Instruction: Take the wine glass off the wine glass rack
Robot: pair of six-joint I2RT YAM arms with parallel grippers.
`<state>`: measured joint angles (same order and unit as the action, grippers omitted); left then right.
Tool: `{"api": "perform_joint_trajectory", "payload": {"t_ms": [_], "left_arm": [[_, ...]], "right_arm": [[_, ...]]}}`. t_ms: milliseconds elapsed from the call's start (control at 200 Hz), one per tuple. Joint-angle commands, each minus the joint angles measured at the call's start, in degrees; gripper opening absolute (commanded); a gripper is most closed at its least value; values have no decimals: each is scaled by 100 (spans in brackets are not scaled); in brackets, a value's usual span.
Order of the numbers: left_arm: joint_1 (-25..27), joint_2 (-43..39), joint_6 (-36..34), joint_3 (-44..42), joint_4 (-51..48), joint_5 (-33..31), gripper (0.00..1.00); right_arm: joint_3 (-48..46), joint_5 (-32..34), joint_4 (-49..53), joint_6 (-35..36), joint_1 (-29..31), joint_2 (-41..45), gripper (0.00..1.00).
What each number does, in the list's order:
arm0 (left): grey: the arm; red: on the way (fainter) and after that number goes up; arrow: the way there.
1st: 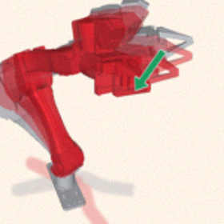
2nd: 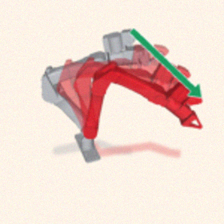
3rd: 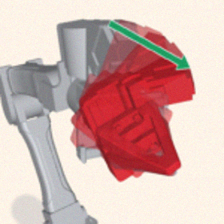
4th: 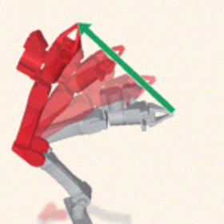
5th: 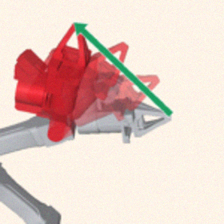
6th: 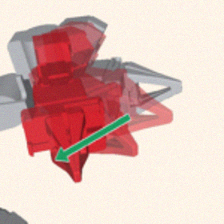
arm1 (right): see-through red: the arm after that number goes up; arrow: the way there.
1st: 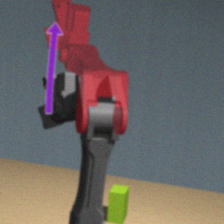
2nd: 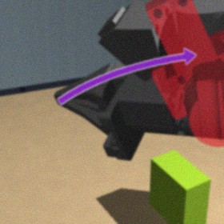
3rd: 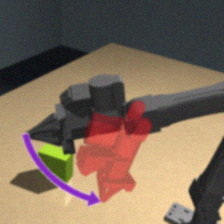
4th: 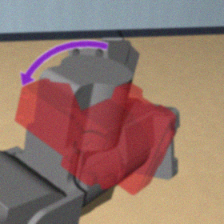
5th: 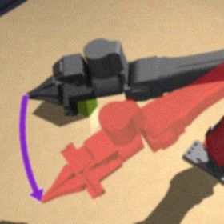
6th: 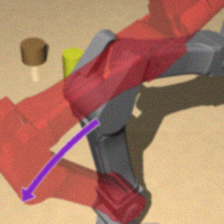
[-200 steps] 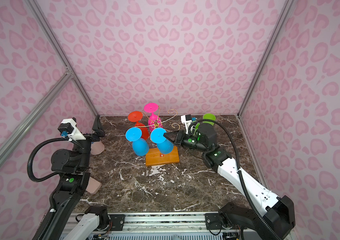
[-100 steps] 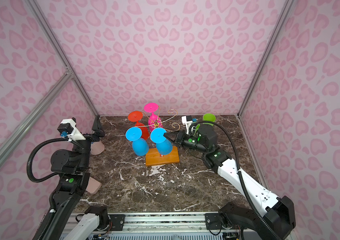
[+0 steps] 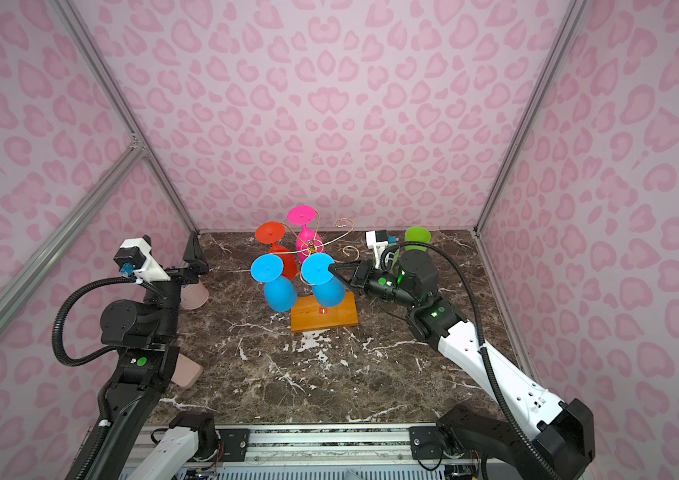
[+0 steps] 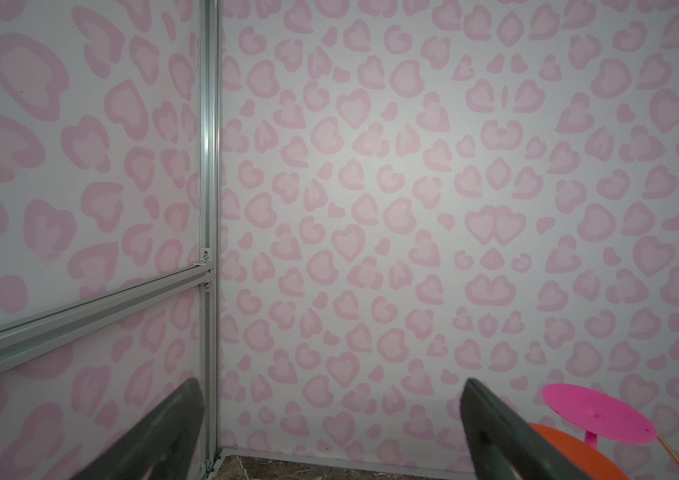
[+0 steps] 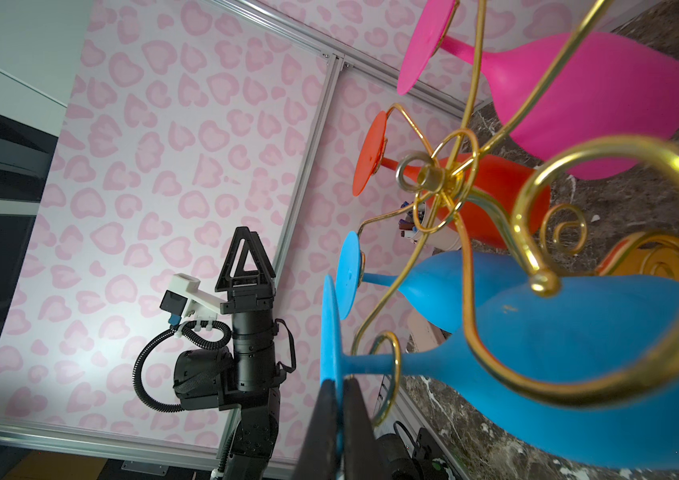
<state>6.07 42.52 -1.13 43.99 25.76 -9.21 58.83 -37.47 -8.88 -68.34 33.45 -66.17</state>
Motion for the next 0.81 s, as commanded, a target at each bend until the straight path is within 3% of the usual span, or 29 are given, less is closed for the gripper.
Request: {"api": "perform_joint_trajectory", "payload": {"t_ms": [0, 800], "left_arm": [[-10, -16, -11, -5, 104, 23, 97], [-11, -51, -11, -13, 105, 12, 97]], "right_arm": [[83, 35, -174, 99, 77, -10, 0], [257, 455, -16, 351, 487, -113, 0]]}}
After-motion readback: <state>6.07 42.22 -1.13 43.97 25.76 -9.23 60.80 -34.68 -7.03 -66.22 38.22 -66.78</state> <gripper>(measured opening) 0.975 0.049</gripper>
